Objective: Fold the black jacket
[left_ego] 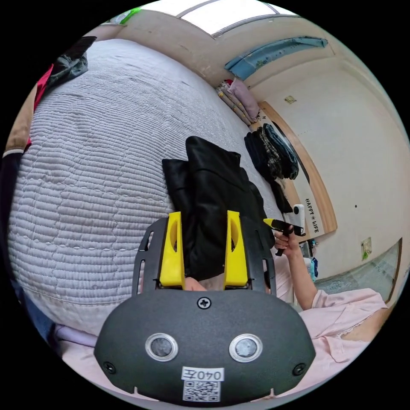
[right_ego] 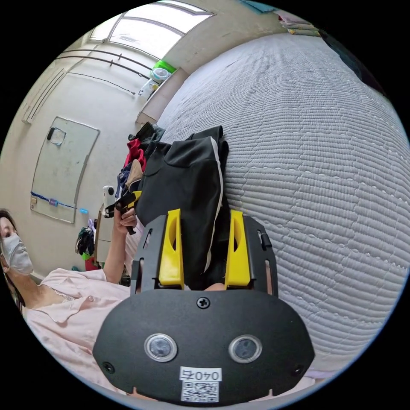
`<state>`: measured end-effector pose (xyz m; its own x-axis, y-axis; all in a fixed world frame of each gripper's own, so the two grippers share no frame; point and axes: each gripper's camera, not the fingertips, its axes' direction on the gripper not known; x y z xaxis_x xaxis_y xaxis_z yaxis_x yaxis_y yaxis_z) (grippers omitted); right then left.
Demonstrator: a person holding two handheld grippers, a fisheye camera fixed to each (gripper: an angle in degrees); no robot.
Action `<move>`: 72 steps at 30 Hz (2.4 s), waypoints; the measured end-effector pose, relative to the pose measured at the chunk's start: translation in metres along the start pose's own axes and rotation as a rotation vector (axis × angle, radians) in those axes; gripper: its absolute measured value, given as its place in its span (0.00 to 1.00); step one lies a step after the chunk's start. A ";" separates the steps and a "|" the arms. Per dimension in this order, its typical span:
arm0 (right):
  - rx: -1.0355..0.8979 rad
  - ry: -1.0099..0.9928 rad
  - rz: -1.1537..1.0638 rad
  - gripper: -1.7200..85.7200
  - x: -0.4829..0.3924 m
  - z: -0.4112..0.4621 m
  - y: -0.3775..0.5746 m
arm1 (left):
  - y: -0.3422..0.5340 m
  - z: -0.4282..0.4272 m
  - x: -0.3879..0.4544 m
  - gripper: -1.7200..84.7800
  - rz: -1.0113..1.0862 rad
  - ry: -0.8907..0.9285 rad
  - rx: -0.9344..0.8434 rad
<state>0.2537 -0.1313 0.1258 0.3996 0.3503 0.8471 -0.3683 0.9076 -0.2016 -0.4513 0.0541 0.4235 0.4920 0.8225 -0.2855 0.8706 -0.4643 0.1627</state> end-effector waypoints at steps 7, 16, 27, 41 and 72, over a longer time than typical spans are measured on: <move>0.003 -0.008 0.051 0.17 -0.004 -0.004 0.000 | -0.008 0.008 -0.016 0.16 -0.049 0.034 -0.011; -0.084 -0.096 0.023 0.15 -0.026 0.023 -0.007 | 0.000 0.014 0.006 0.13 0.134 -0.017 -0.039; -0.120 0.042 -0.056 0.09 -0.103 0.090 -0.006 | 0.007 0.038 0.035 0.10 0.195 -0.127 -0.096; -0.211 0.747 -0.185 0.08 -0.174 0.104 0.065 | 0.080 0.221 0.223 0.09 0.469 -0.099 -0.224; 0.362 1.361 0.447 0.03 0.124 -0.018 0.053 | 0.016 0.681 0.612 0.02 0.830 -0.007 -0.117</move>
<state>0.2988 -0.0356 0.2107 0.5860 0.7076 -0.3948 -0.7734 0.6338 -0.0120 -0.1354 0.3266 -0.3922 0.9733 0.2265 -0.0361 0.2205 -0.8806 0.4193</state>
